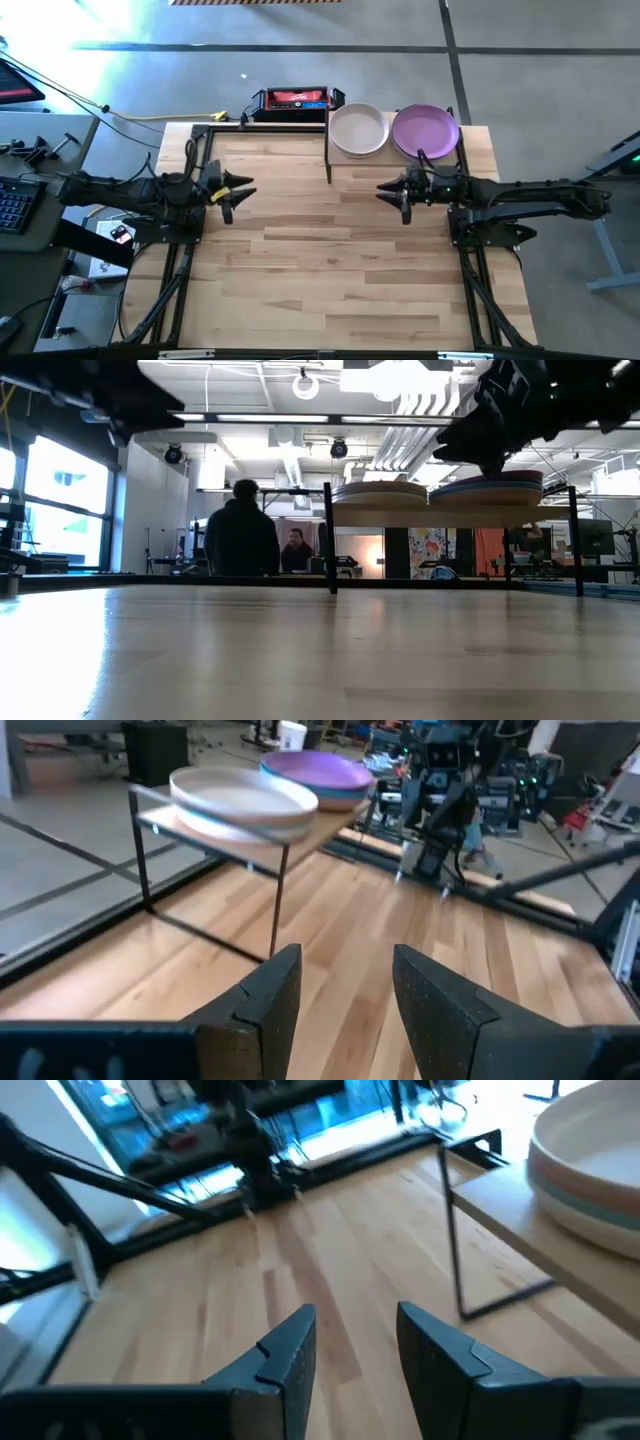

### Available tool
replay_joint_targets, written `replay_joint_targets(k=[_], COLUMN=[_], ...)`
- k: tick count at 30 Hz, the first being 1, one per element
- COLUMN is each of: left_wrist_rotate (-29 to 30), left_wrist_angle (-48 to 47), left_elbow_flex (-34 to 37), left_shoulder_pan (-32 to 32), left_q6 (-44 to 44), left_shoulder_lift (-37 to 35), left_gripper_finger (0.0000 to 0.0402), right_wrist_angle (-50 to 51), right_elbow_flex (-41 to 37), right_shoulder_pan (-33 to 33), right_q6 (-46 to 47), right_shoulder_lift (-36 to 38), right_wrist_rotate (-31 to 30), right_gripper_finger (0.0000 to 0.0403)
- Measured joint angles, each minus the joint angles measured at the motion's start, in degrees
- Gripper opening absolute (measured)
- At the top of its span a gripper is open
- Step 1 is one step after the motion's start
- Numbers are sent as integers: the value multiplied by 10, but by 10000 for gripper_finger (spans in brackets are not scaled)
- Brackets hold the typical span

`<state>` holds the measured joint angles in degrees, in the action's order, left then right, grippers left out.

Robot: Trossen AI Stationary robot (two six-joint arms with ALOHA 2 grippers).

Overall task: Place and stack plates onto a shelf
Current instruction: Return to home position

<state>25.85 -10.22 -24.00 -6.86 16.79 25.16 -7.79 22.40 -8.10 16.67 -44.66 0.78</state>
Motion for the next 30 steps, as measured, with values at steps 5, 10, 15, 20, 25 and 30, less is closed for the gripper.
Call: replay_joint_targets(k=[5,10,15,20,25,30], left_wrist_rotate=[-1,-4,-5,-26,-28,-28], left_wrist_angle=[23,82,85,95,89,89], left_elbow_flex=[74,155,201,216,216,216], left_shoulder_pan=[-9,-10,-10,-10,-10,-10], left_q6=[-6,-11,-30,-48,-65,-49], left_shoulder_lift=[-46,-80,-100,-102,-102,-102], left_gripper_finger=[147,147,147,147,147,147], right_wrist_angle=[-88,-100,-104,-105,-112,-150], right_elbow_flex=[-49,-69,-97,-119,-140,-167], right_shoulder_pan=[0,0,0,0,0,0], right_q6=[13,-1,10,33,35,39], right_shoulder_lift=[1,1,1,1,1,1], right_wrist_rotate=[15,16,17,17,19,19], right_gripper_finger=[123,123,123,123,123,123])
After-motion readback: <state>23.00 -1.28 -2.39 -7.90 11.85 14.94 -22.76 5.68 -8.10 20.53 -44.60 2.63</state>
